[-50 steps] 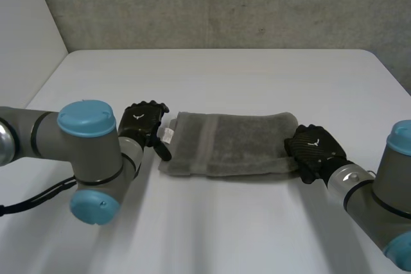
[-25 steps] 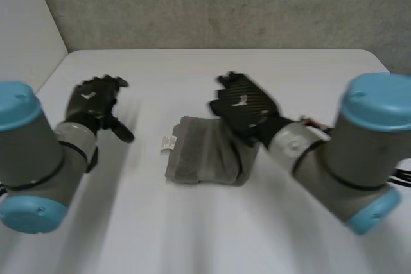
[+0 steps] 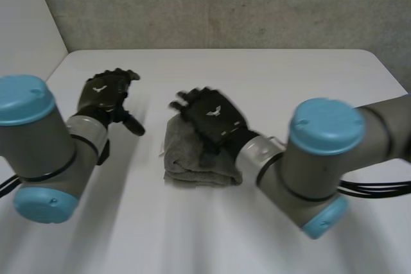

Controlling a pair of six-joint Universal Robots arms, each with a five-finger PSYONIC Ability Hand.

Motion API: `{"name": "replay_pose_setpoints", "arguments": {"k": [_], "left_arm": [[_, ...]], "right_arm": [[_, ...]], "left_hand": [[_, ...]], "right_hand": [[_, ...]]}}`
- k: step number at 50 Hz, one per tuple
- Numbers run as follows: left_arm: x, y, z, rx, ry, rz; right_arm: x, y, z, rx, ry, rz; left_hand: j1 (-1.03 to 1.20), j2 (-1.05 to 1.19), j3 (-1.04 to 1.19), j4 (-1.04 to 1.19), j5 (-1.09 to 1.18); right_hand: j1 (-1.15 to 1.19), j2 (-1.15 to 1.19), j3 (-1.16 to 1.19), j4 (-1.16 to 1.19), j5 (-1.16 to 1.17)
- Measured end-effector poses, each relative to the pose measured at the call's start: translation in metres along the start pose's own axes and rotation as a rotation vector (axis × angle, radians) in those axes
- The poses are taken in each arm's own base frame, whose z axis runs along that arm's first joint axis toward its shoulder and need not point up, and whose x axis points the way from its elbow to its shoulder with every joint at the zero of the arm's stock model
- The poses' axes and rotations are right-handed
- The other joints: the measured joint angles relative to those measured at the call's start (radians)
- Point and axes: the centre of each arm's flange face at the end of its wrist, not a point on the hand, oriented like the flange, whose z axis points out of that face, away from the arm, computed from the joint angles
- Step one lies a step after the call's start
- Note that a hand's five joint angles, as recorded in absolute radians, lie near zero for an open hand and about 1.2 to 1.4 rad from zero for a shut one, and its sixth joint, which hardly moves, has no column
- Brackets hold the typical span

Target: Fold the towel.

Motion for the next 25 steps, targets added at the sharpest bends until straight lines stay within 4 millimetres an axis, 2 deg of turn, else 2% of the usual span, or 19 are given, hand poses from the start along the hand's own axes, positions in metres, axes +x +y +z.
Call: {"name": "replay_pose_setpoints", "arguments": {"k": [3,4,8,11,14,18,25], "left_arm": [[0.014,0.004,0.002,-0.004,0.039,0.003],[0.022,0.007,0.002,-0.011,0.062,0.004],[0.036,0.014,0.001,-0.025,0.106,0.007],[0.055,0.031,-0.003,-0.067,0.171,0.017],[0.061,0.042,-0.005,-0.098,0.193,0.027],[0.063,0.060,-0.006,-0.145,0.204,0.041],[0.059,0.085,-0.002,-0.207,0.193,0.066]], "right_arm": [[0.016,-0.007,-0.010,0.002,0.056,0.083],[0.026,-0.007,-0.015,-0.006,0.091,0.150],[0.043,0.000,-0.021,-0.036,0.141,0.269],[0.058,0.023,-0.019,-0.110,0.183,0.381],[0.063,0.040,-0.013,-0.159,0.195,0.415],[0.066,0.067,-0.003,-0.238,0.200,0.441],[0.064,0.092,0.005,-0.325,0.193,0.425]], "left_hand": [[0.000,0.000,0.000,0.000,0.000],[0.000,0.000,0.000,0.000,0.000],[0.000,0.000,0.000,0.000,0.000],[0.000,-0.001,0.000,0.000,0.000],[0.000,-0.001,0.000,0.000,0.000],[0.000,-0.001,0.000,0.000,0.000],[0.000,-0.001,0.000,0.000,0.000]], "right_hand": [[-0.001,0.000,0.000,0.000,0.000],[-0.004,0.000,0.000,0.000,0.000],[-0.004,0.000,0.000,0.000,0.000],[-0.004,0.000,0.000,0.000,0.000],[-0.004,0.000,0.000,0.000,0.000],[-0.004,0.000,0.000,0.000,0.000],[-0.020,0.000,0.000,0.000,0.000]]}}
